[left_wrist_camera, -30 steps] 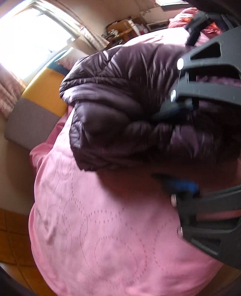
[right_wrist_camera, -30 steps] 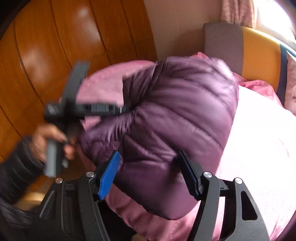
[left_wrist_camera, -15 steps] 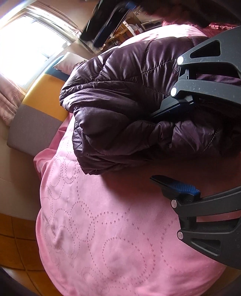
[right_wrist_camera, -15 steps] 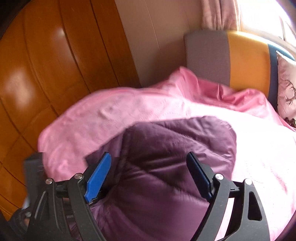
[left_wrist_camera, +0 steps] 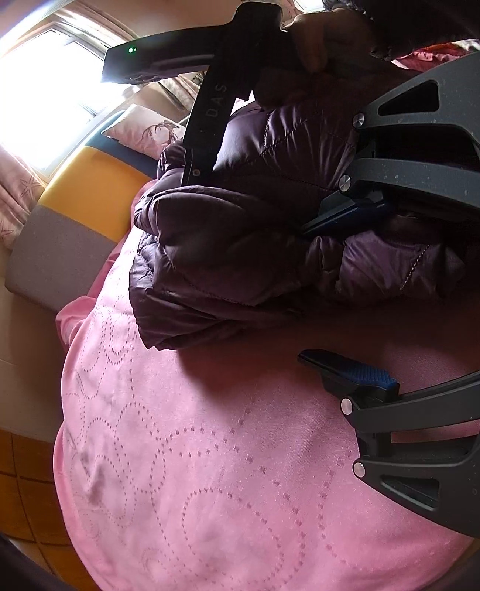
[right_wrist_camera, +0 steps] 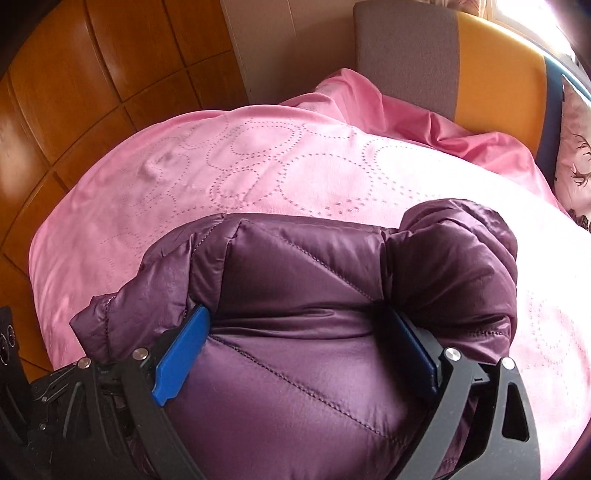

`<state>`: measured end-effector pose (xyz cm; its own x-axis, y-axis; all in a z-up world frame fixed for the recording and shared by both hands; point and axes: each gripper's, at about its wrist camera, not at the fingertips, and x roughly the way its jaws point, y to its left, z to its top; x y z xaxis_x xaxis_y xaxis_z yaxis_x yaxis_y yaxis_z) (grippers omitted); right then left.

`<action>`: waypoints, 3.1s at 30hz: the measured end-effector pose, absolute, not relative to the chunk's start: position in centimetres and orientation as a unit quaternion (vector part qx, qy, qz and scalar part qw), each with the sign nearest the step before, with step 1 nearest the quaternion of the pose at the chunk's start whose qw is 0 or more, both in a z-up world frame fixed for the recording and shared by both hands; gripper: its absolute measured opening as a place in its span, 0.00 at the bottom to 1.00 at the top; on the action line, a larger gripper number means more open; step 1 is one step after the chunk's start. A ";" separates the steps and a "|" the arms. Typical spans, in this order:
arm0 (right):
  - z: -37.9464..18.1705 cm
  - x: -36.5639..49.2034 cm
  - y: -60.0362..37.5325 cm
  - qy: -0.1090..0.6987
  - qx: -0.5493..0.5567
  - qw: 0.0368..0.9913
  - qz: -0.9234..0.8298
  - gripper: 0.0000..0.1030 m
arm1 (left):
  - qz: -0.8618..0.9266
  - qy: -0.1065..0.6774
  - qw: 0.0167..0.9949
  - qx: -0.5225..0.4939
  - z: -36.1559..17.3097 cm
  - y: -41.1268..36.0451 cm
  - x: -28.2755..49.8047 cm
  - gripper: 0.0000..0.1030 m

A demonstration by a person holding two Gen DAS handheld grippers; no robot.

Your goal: Fold large clothes

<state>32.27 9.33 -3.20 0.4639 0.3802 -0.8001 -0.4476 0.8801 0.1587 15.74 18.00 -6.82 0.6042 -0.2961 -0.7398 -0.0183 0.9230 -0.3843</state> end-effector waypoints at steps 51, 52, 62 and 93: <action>-4.9 25.7 -4.3 0.452 0.202 0.781 0.380 0.76 | -0.130 0.409 0.877 -0.213 -6.3 19.4 14.3 0.62; -4.4 25.3 -4.1 0.447 0.192 0.787 0.380 0.72 | -0.143 0.409 0.872 -0.228 -6.5 19.7 14.3 0.58; -1.4 21.2 -7.4 0.396 0.166 0.825 0.367 0.56 | -0.250 0.383 0.824 -0.335 -7.4 18.3 13.3 0.39; -0.2 13.0 -33.2 0.322 0.171 0.931 0.012 0.72 | -0.320 0.464 0.824 -0.060 -3.0 -13.2 22.7 0.40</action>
